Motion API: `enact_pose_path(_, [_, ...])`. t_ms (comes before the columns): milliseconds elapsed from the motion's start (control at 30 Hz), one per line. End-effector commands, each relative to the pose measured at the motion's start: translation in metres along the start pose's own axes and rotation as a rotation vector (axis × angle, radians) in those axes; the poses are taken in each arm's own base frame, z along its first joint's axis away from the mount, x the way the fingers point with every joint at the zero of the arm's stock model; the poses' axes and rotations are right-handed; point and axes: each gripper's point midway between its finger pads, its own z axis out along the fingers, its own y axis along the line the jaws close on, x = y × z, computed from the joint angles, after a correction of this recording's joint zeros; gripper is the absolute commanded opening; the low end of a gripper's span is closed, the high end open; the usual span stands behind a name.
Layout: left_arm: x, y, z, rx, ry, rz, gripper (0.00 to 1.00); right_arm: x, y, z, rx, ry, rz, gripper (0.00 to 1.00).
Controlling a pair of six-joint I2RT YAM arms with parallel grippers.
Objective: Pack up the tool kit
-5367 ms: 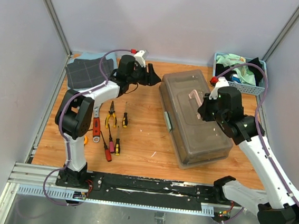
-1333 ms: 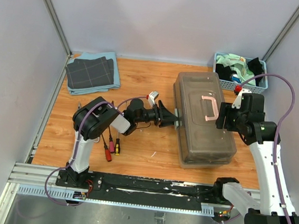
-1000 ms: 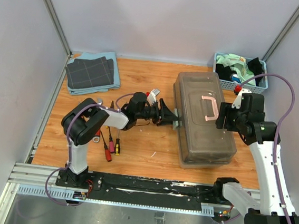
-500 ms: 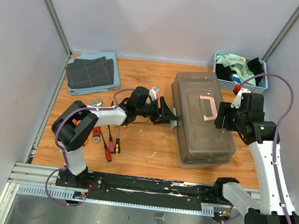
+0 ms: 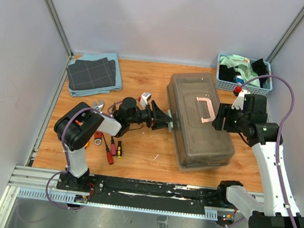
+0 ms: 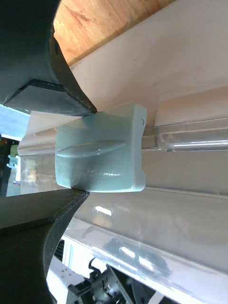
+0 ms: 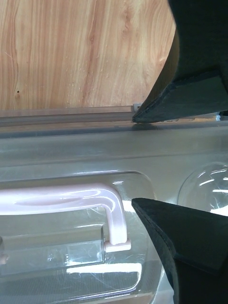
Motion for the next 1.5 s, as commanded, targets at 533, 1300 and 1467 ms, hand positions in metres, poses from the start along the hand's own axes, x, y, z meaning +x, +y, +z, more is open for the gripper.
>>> enact_pose_path(533, [-0.022,-0.066,-0.042,0.311,-0.038,0.162,0.00,0.053,0.003,-0.002,-0.027,0.269,-0.020,0.67])
enact_pose_path(1300, [-0.037,-0.133,-0.032,0.402,0.002,0.320,0.00,-0.053,0.044,-0.051,-0.161,-0.003,0.003,0.71])
enact_pose_path(1467, [-0.036,-0.125,-0.031,0.396,0.009,0.314,0.00,-0.054,0.048,-0.043,-0.171,0.000,-0.003,0.71])
